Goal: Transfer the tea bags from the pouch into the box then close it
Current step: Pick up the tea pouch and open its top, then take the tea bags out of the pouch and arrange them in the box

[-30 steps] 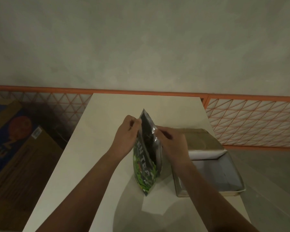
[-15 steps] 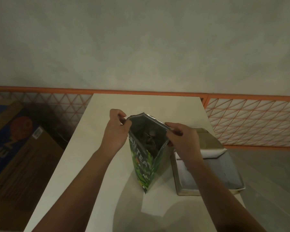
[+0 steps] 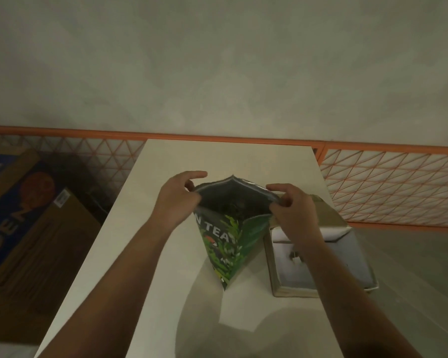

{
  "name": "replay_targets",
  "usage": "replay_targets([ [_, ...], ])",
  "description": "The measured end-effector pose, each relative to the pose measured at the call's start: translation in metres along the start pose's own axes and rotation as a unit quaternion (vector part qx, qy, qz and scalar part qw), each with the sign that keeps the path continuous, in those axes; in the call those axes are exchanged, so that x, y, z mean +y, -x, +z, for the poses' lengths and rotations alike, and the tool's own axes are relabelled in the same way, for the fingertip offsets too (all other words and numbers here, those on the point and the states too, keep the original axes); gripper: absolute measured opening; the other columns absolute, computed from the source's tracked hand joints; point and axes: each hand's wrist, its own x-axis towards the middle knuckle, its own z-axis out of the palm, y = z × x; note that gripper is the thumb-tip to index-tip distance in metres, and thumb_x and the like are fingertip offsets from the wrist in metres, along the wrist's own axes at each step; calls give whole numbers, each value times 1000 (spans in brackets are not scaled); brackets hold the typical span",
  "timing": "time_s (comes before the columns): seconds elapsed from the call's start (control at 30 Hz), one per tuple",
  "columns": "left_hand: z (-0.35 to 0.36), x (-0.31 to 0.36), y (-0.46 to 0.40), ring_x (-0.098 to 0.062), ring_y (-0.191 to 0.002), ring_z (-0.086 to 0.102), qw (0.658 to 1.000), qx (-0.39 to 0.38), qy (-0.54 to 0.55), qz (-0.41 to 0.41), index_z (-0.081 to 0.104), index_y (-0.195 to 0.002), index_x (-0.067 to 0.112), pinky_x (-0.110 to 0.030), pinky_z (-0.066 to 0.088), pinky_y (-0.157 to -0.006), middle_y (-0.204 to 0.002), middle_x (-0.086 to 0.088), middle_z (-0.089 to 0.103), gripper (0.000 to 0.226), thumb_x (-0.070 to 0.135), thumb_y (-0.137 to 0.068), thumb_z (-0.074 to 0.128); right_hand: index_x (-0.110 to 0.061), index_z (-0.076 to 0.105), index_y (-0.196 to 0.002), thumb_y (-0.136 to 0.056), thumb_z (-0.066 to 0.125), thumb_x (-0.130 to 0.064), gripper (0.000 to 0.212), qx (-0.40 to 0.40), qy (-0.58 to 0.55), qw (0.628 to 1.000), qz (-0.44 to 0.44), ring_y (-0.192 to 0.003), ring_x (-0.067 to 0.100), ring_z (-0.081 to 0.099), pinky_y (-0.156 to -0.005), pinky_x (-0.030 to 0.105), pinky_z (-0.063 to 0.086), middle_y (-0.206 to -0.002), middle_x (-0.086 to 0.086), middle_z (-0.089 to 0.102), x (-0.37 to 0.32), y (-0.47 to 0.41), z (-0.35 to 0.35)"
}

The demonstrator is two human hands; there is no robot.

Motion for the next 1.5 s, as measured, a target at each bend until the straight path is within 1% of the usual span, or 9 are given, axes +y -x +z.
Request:
replay_targets([
  [0.17, 20, 10, 14, -13, -89, 51, 993, -109, 30, -33, 42, -144, 33, -17, 46, -60, -119, -6, 42, 84, -7, -75, 70, -19, 54, -127, -79, 69, 2, 55, -112, -15, 994, -7, -74, 11, 60, -61, 18, 51, -85, -1, 61, -13, 3, 7],
  [0.33, 13, 0, 8, -10, -86, 49, 998, -48, 8, -29, 52, -142, 31, -5, 43, -47, -122, -8, 42, 70, -8, -85, 61, -18, 52, -131, -81, 62, 10, 58, -107, 10, 994, -2, -78, 10, 59, -56, 11, 50, -91, 0, 62, -5, 0, -4],
  [0.57, 19, 1, 10, -13, -87, 64, 999, 16, -25, 17, 74, -117, 30, -21, 49, -69, -100, 1, 67, 30, 20, -90, 66, -18, 74, -110, -91, 66, -24, 21, -16, 74, 994, -77, -75, 3, 53, -61, 4, 39, -95, 0, 59, -4, -2, 5],
  [0.73, 15, 3, 10, -25, -109, 65, 988, 112, -109, 1, 76, -114, 30, -32, 50, -87, -119, 1, 71, 30, 48, -96, 60, -12, 77, -101, -94, 64, -24, 19, 48, 128, 984, -117, -65, 3, 51, -60, 6, 33, -83, -1, 60, -2, -2, -4],
  [0.93, 20, 13, 17, -19, -103, 65, 997, 38, 59, -35, 76, -107, 23, -30, 49, -92, -109, -3, 73, 34, 48, -99, 54, -19, 71, -105, -97, 58, -26, 17, -16, 67, 995, -65, -74, 8, 60, -66, 18, 50, -89, 0, 63, 3, -1, -5],
  [1.07, 33, 7, 39, -24, -125, 52, 934, -10, 262, -243, 59, -130, 25, -47, 48, -102, -137, -4, 57, 64, 71, -96, 30, -23, 63, -91, -101, 49, -26, 17, -81, -30, 996, 10, -66, 16, 58, -76, 51, 58, -67, -3, 55, 2, 3, 3],
  [1.23, 43, -22, 62, -44, -132, 46, 811, -152, 401, -398, 33, -154, 25, -67, 45, -100, -150, -17, 41, 96, 85, -80, 39, -19, 66, -107, -103, 44, -32, 25, -75, -14, 997, -12, -74, 10, 57, -61, 11, 44, -87, -2, 63, -7, 3, 14],
  [1.37, 45, -28, 65, -54, -119, 57, 700, -226, 519, -436, 37, -146, 15, -68, 52, -83, -141, -32, 47, 99, 85, -76, 50, -22, 64, -122, -95, 56, -43, 35, -101, 45, 993, -47, -95, 12, 59, -74, 21, 43, -108, -2, 63, -19, -11, 20],
  [1.5, 46, -15, 71, -51, -117, 56, 643, -252, 574, -441, 63, -111, -11, -70, 49, -80, -126, -37, 59, 98, 81, -76, 56, -14, 72, -112, -100, 51, -34, 31, -80, 71, 992, -70, -80, 12, 58, -62, 15, 40, -91, -1, 64, -29, -25, 19],
])
